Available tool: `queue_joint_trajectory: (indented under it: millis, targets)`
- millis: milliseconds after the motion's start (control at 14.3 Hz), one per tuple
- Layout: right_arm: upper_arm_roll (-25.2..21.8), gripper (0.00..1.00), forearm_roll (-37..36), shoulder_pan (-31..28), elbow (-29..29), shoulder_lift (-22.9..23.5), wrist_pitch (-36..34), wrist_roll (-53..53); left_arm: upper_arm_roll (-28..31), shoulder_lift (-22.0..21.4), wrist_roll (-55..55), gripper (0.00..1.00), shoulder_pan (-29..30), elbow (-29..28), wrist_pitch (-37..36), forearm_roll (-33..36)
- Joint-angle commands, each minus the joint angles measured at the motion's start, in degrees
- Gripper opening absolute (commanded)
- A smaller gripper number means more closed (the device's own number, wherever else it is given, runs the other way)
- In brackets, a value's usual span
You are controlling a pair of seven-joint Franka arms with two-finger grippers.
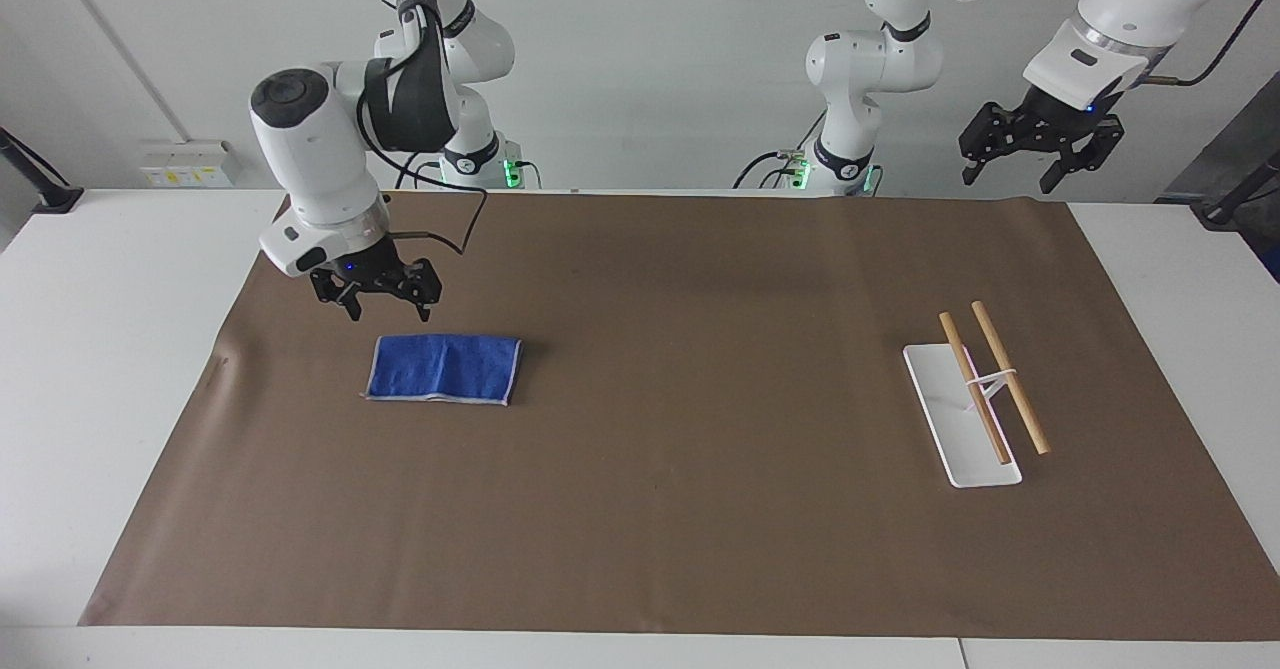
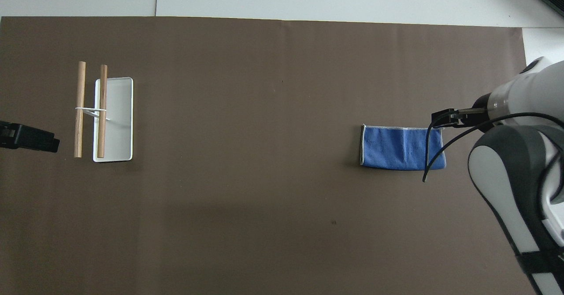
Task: Right arm passes towel to left arm to hang
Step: 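Move the right gripper over the blue towel and lower onto it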
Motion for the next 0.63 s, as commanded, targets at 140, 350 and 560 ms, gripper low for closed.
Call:
queue_joint_trajectory:
  millis: [140,350,560]
  targets:
    - [0.3,1.00,0.5,-0.2,-8.8,3.5,15.2,0.4,-0.3,-1.8,-0.5,1.00,0.4,-1.9,-0.2,0.9]
    - [0.3,1.00,0.6,0.2,-11.2,5.6,19.2,-1.1,-0.3,-1.8,-0.6,1.00,0.4,-1.9,-0.2,0.9]
    - [0.4,1.00,1.6,0.2,-12.5,7.5,24.4,-1.2,-0.3,-1.8,-0.5,1.00,0.4,-1.9,-0.2,0.9]
